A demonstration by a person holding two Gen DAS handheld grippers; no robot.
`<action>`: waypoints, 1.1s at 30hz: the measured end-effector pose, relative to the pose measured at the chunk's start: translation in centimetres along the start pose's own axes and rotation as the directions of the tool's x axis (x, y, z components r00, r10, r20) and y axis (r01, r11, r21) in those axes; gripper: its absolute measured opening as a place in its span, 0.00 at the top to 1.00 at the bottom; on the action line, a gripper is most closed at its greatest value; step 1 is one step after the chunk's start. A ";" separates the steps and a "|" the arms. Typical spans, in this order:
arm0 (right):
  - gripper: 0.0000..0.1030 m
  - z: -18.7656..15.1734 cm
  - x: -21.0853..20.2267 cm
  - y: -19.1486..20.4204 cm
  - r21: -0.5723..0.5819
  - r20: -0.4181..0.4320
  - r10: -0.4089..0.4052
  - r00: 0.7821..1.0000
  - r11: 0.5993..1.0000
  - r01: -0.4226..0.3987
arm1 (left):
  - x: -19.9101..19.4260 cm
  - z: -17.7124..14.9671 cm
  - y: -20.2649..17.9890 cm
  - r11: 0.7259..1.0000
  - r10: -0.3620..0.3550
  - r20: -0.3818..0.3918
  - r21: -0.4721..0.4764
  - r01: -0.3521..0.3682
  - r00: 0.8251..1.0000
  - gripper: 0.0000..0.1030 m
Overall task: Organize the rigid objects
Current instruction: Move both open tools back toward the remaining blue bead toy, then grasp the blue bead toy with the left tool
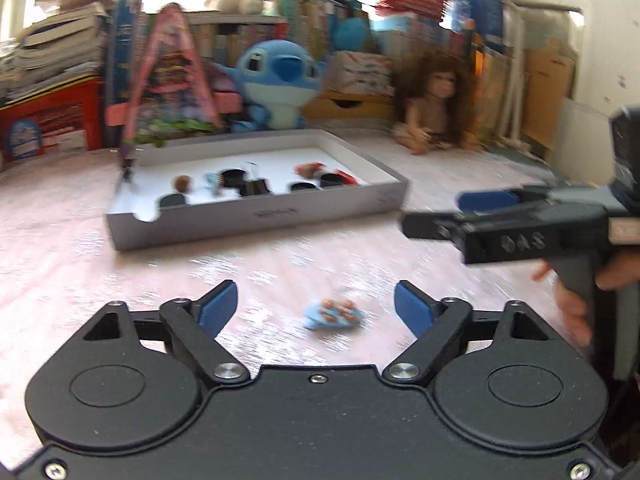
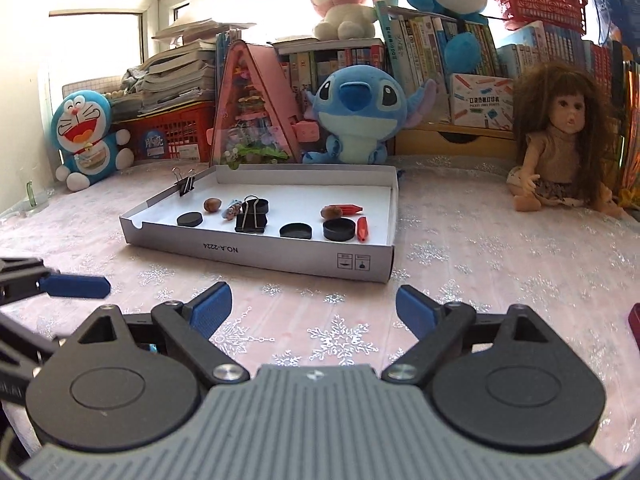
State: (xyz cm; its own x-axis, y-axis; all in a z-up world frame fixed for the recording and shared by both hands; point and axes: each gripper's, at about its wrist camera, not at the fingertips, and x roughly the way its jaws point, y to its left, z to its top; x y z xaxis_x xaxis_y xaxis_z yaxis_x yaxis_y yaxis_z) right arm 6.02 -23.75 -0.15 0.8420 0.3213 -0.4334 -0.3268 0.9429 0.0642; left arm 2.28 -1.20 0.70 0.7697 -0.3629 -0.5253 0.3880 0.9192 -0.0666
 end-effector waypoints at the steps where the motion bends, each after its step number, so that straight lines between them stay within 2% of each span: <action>1: 0.08 0.0 0.0 0.0 0.002 0.000 0.002 1.000 1.000 -0.002 | 0.2 -0.1 -0.3 1.000 -0.007 -0.009 0.010 0.007 1.000 0.25; 7: 0.08 -0.2 -0.1 0.0 -0.006 0.005 0.011 1.000 1.000 -0.011 | 1.3 -0.5 -1.4 1.000 -0.020 -0.046 0.022 0.021 0.999 0.53; 9: 0.08 -0.3 -0.1 0.0 -0.008 0.005 0.015 1.000 1.000 -0.015 | 1.5 -0.6 -1.4 1.000 -0.006 -0.050 0.015 0.006 0.999 0.66; 12: 0.08 -0.4 -0.1 0.0 -0.009 0.000 0.021 1.000 1.000 -0.021 | 1.3 -0.7 -1.3 1.000 0.021 -0.036 0.023 -0.020 0.999 0.71; 16: 0.08 -0.4 -0.2 0.3 -0.018 -0.002 0.022 1.000 1.000 -0.022 | 1.0 -0.4 -0.6 0.997 0.069 -0.015 0.043 -0.069 0.997 0.71; 20: 0.08 -0.7 -0.3 1.0 -0.040 -0.018 0.045 0.999 0.998 -0.045 | 0.8 -0.1 0.6 0.995 0.095 -0.007 0.009 -0.095 0.995 0.71; 24: 0.08 -1.0 -0.2 2.3 -0.110 -0.041 0.054 0.998 0.992 -0.058 | 0.6 0.1 1.5 0.993 0.115 0.001 -0.010 -0.115 0.993 0.71; 29: 0.07 -1.5 0.4 3.7 -0.203 -0.064 0.012 0.998 0.979 -0.025 | 0.7 0.0 2.0 0.992 0.124 -0.002 -0.018 -0.124 0.992 0.71; 33: 0.07 -1.5 0.9 3.6 -0.201 -0.077 -0.025 0.997 0.979 0.009 | 0.9 -0.2 2.2 0.991 0.132 -0.008 -0.030 -0.132 0.991 0.71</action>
State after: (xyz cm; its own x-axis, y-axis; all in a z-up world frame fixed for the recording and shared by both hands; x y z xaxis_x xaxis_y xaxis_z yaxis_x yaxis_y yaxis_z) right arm 4.91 -20.22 -1.68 0.8143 0.2898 -0.5029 -0.3988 0.9088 -0.1222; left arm 3.70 0.55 -0.07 0.8103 -0.2369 -0.5359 0.2675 0.9633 -0.0215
